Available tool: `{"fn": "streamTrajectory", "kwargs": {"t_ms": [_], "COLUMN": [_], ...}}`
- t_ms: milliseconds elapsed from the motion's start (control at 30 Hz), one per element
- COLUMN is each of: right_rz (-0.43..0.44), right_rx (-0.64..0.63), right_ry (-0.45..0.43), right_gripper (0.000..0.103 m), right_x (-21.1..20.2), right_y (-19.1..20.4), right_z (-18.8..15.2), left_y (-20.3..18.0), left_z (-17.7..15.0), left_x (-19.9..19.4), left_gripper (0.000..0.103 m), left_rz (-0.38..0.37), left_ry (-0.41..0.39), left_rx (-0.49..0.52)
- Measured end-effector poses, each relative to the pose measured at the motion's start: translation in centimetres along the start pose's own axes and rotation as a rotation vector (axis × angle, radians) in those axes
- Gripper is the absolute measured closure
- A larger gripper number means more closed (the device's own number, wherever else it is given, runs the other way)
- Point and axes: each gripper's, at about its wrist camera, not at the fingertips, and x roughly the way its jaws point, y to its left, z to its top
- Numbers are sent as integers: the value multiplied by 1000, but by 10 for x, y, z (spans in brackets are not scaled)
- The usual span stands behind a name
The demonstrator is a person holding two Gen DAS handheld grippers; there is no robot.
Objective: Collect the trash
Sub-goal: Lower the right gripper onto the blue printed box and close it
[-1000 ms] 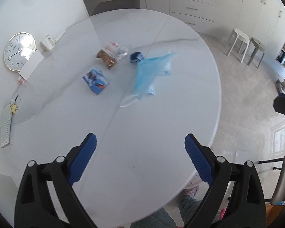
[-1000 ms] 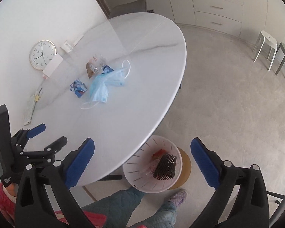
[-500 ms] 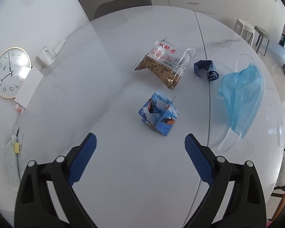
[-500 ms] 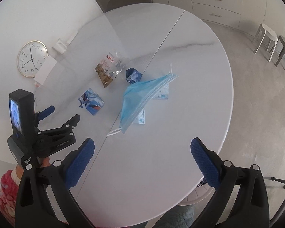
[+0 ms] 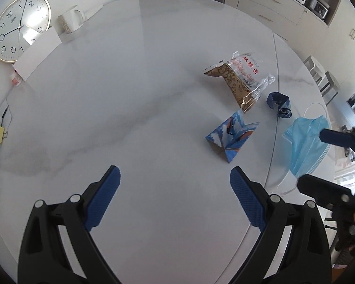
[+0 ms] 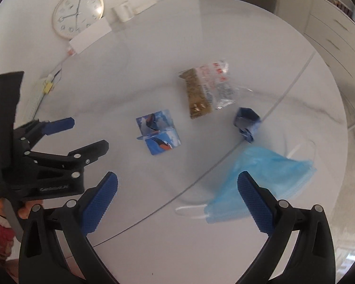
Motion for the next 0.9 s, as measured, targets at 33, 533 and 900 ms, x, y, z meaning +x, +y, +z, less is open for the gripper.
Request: {"fn": "streamTrajectory", "kwargs": {"t_ms": [33, 533, 900], "right_rz": [7, -31, 2], "right_rx": [-31, -133, 73], "right_ry": [10, 109, 31], "right_gripper": [3, 52, 61], "right_x": [10, 100, 41], "right_y": [5, 28, -4], "right_z": [5, 35, 12], "left_y": [6, 67, 17], "left_z": [0, 4, 34], "left_x": [0, 6, 19], "left_gripper": [13, 13, 12], "left_rz": [17, 43, -43], "left_ry": [0, 25, -4], "left_rx": [12, -58, 117]}}
